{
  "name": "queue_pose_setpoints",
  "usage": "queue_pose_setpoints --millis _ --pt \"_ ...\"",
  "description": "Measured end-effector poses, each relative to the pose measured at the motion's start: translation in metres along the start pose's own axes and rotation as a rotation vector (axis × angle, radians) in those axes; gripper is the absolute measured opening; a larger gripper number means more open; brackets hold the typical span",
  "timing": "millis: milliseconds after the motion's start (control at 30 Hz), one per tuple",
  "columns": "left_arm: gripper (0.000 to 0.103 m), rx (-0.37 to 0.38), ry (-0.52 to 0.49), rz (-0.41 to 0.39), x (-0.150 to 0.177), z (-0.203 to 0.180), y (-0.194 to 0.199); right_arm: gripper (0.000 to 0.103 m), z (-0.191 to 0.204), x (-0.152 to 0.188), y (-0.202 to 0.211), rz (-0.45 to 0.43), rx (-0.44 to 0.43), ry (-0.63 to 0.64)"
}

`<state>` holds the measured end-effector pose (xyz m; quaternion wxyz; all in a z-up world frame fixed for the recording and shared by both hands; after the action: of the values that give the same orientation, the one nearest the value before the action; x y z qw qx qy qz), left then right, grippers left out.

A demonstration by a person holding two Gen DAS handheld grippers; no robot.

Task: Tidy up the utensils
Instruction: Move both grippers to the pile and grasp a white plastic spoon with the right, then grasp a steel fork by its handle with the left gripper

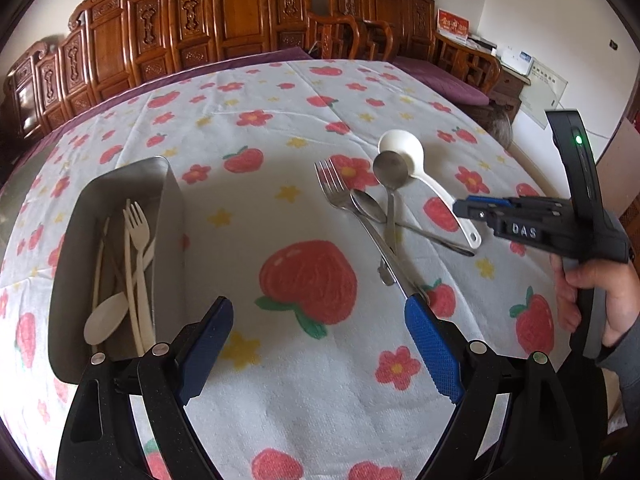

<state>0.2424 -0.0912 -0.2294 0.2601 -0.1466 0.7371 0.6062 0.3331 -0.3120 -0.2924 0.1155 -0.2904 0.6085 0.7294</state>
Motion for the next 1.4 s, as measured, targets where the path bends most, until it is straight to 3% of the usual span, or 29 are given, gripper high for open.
queue_pose_setpoints --millis 200,233,267,333,500,833,1033,1400 --pt "0.084 -0.015 -0.001 0.014 0.004 -0.002 -0.007 0.026 0.003 -0.007 -0.016 0.017 -0.008 -0.001" --pt "0.084 -0.016 0.001 0.017 0.004 -0.003 -0.009 0.012 0.004 -0.007 -0.017 0.018 -0.013 0.001" --pt "0.084 -0.019 0.001 0.020 0.004 -0.003 -0.010 0.013 0.004 -0.007 -0.016 0.017 -0.018 0.006" --pt "0.084 -0.022 0.001 0.025 0.005 -0.003 -0.012 0.012 0.007 -0.006 -0.011 0.012 0.066 0.050" --pt "0.084 -0.044 0.000 0.026 0.005 -0.006 -0.017 0.005 -0.001 0.006 0.009 -0.012 0.098 0.087" --pt "0.084 -0.009 -0.004 0.042 -0.002 -0.029 -0.036 0.005 -0.028 0.039 0.041 -0.038 0.097 0.045" --pt "0.070 -0.029 -0.003 0.035 -0.014 -0.041 -0.054 0.005 -0.031 0.046 0.037 -0.024 0.106 0.047" --pt "0.040 0.026 0.105 0.078 -0.040 -0.033 -0.093 0.005 -0.028 0.049 0.032 -0.018 0.083 0.050"
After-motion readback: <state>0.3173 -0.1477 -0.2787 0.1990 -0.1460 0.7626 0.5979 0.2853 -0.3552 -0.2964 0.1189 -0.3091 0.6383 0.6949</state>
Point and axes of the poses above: each gripper's, at about its wrist camera, not at the fingertips, and y roughly against the way its jaws point, z to its left, x to its underside, the point moved 1 cm from there along -y, roughly the way its jaws point, and after that the axes turned 7 degrees about y, right-handed, at the moved point
